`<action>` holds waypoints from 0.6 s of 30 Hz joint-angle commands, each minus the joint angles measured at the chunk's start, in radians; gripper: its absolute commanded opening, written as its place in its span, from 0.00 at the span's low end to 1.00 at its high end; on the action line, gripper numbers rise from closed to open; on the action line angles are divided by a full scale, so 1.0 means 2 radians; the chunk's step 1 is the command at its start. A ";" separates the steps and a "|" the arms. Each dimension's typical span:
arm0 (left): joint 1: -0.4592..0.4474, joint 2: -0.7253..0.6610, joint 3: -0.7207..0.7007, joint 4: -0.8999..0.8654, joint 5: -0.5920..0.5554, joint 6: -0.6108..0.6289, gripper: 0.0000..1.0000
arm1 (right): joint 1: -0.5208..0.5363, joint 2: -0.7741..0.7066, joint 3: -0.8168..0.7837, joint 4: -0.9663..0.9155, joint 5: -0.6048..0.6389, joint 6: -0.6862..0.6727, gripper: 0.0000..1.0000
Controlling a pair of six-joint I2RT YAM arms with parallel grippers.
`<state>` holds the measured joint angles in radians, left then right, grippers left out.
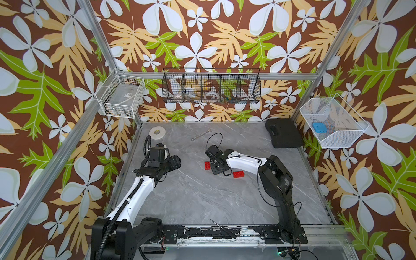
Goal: Assemble a rectangle with lego
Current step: Pick up the lego brick from the center of the board.
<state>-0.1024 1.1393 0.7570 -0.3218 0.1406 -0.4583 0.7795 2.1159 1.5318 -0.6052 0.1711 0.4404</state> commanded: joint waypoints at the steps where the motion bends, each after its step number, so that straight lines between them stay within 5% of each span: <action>1: 0.001 -0.001 0.001 0.002 0.003 0.004 0.77 | 0.000 0.003 0.001 -0.006 -0.009 0.003 0.39; 5: 0.001 -0.002 0.001 0.002 0.001 0.003 0.77 | 0.000 -0.001 0.000 -0.006 -0.017 0.011 0.27; 18: 0.000 -0.009 0.001 0.001 -0.003 0.001 0.77 | 0.022 -0.080 -0.083 0.029 -0.087 0.134 0.23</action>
<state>-0.1024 1.1263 0.7570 -0.3237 0.1390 -0.4583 0.8188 1.9739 1.3933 -0.5873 0.0666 0.6086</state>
